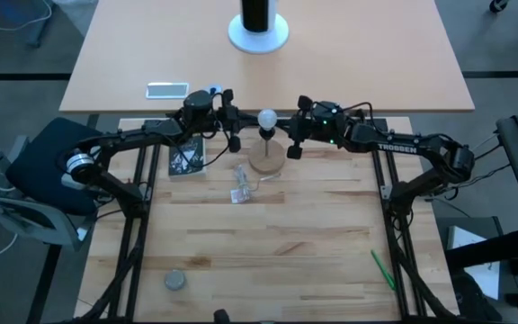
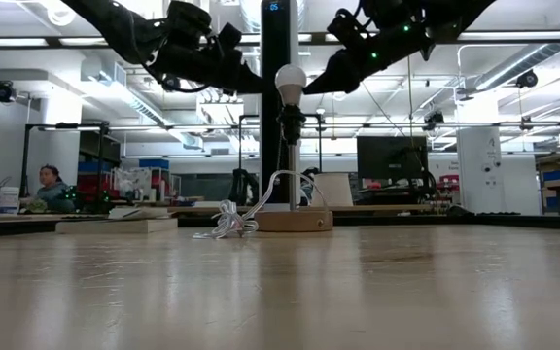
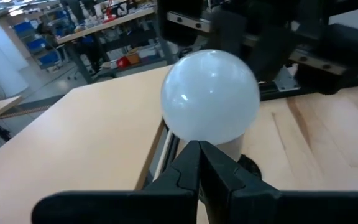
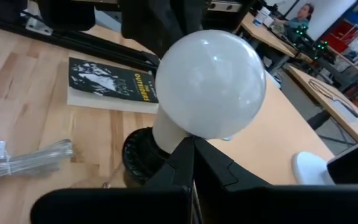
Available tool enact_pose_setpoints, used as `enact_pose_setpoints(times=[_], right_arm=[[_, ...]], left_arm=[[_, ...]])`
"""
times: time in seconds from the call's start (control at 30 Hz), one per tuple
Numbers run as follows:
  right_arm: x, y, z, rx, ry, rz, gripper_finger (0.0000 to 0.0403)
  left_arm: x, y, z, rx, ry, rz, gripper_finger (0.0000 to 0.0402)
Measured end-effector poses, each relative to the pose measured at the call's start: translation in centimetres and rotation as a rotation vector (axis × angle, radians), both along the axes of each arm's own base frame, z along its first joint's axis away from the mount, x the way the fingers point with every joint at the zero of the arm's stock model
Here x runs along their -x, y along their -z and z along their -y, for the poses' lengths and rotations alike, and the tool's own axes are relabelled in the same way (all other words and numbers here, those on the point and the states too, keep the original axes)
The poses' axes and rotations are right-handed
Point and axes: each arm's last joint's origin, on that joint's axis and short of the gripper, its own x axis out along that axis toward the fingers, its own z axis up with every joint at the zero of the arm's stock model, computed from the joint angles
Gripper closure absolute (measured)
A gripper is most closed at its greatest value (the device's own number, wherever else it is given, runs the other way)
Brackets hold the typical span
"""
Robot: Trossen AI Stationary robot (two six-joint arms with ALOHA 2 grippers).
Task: Screw lightbulb
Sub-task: Insert the lightbulb into the black lamp
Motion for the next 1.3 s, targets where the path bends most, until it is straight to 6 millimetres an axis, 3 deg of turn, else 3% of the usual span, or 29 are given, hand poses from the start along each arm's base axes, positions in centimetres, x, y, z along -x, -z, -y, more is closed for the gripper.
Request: enact_pose_setpoints(times=[0.37,1.3], right_arm=[[0.5,0.3,0.5,0.004,0.12,-0.052,0.0403],[0.5,-0.1,1.0,-0.008,0.09,0.006,0.0403]], left_arm=[[0.5,0.2,0.2,0.047,-0.038,-0.061,0.0401],[-0.1,-0.1,0.5,0.025,0.035,0.002,0.0401]])
